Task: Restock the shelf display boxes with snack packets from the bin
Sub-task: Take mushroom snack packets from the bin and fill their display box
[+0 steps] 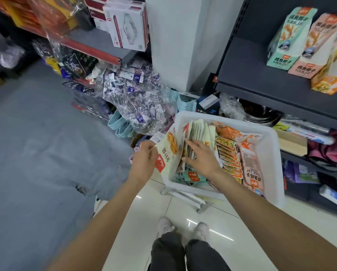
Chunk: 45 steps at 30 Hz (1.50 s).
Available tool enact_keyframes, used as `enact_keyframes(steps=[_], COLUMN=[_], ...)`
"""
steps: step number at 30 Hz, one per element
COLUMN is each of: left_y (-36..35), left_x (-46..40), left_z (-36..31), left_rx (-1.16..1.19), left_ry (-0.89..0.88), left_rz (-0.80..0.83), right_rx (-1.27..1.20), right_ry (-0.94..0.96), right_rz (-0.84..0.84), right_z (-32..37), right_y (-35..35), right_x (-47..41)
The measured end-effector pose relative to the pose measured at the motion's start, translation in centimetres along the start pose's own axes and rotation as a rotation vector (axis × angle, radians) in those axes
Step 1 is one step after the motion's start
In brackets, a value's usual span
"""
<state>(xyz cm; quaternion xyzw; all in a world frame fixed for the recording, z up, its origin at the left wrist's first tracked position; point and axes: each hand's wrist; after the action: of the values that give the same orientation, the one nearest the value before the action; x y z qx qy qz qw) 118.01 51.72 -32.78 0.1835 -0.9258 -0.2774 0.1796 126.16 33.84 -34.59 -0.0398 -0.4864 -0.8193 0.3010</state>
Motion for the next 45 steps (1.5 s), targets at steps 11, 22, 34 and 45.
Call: enact_keyframes(steps=[11, 22, 34, 45], left_y=[4.3, 7.8, 9.8, 11.1], left_x=[3.4, 3.6, 0.5, -0.2], left_z=[0.3, 0.3, -0.6, -5.7], left_rx=[0.229, 0.285, 0.140, 0.213], left_ry=[0.050, -0.006, -0.027, -0.210], left_rz=[-0.201, -0.176, 0.033, 0.036], right_rx=[0.211, 0.134, 0.085, -0.488], right_ry=[0.137, 0.133, 0.131, -0.050], right_rz=[-0.136, -0.239, -0.467, -0.626], right_z=[1.4, 3.1, 6.5, 8.5], right_y=[-1.0, -2.4, 1.5, 7.0], right_x=[1.4, 1.3, 2.2, 5.3])
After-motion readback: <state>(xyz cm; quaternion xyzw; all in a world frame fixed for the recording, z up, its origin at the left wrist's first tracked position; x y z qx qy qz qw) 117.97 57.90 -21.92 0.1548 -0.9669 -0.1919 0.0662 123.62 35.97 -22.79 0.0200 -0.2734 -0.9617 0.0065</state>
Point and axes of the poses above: each hand's wrist, its own x-axis away from the middle knuckle, its own y-axis out of the back of the hand, z = x × y, and after that the axes turned 2 degrees about -z, right-handed
